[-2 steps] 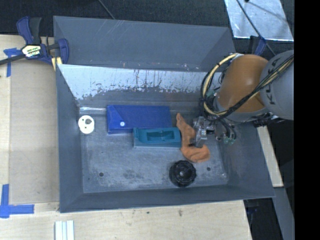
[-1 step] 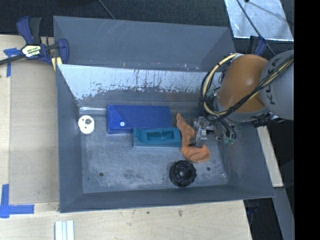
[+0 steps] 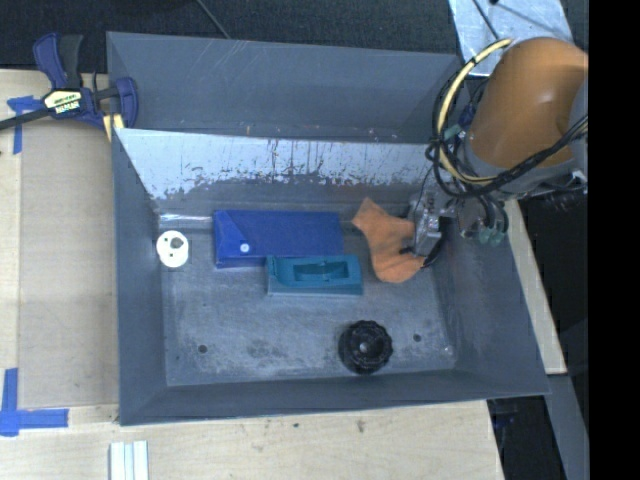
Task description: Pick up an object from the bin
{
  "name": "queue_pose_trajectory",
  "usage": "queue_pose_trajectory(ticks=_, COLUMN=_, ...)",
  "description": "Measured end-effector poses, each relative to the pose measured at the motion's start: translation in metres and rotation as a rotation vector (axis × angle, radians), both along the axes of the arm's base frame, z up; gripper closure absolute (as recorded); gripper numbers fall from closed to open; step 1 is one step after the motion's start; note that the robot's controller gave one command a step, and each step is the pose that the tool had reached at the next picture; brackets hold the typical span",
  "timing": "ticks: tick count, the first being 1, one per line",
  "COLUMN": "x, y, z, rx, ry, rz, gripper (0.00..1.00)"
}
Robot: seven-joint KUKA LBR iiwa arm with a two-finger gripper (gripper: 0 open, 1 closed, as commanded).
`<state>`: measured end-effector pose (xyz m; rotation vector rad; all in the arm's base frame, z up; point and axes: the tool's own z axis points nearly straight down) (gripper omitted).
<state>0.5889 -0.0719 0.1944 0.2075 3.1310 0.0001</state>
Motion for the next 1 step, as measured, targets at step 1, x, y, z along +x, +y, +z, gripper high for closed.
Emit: queue_pose_trajectory(ticks=1, x=-0.0001, y=-0.0001, z=-0.0001, rx=0.0, ry=0.0, rz=0.0, gripper=1.0)
